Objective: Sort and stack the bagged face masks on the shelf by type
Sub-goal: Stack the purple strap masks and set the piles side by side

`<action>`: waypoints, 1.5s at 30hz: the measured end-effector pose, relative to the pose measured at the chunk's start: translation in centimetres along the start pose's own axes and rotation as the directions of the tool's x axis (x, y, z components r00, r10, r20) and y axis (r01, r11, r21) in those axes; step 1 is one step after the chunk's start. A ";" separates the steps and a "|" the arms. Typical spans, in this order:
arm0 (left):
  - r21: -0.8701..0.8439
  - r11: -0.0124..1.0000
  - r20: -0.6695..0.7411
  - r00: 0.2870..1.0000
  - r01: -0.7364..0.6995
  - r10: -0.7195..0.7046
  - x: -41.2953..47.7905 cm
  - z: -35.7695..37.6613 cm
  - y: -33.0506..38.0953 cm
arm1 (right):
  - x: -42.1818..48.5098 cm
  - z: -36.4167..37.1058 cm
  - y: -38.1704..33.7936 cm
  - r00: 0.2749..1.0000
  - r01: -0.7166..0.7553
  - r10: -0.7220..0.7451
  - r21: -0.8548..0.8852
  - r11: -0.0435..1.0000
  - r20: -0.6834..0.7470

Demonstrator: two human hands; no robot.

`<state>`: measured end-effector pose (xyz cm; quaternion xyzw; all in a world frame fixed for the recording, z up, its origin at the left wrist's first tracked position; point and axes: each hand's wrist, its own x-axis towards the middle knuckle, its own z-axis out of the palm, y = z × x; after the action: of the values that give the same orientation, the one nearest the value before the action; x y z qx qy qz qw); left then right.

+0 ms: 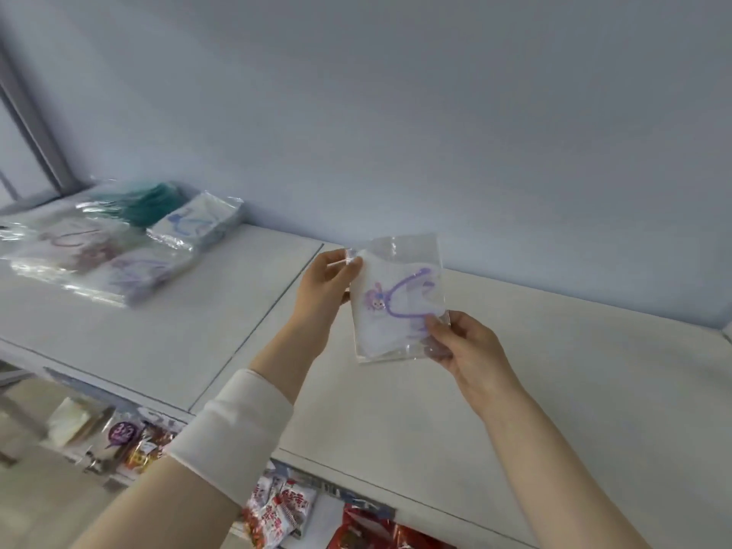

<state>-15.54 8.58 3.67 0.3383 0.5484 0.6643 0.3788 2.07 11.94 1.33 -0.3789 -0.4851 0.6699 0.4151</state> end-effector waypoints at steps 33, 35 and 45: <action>0.835 0.541 0.174 0.981 -0.101 -0.086 21.9 -39.3 4.5 | 8.5 40.2 12.8 0.921 -0.079 -0.089 -0.405 0.911 -0.380; 0.866 0.480 0.214 0.972 -0.141 -0.100 22.3 -39.6 4.0 | 8.5 40.9 13.1 0.900 -0.102 -0.115 -0.458 0.883 -0.421; 0.888 0.120 0.436 0.896 -0.443 0.080 20.8 -40.0 4.5 | 7.7 41.6 12.7 0.834 -0.204 -0.225 -0.660 0.723 -0.504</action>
<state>-60.81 7.39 2.05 0.6827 0.7133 0.1569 0.0219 -41.01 2.76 -1.64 -0.6790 -0.5599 0.2990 0.3689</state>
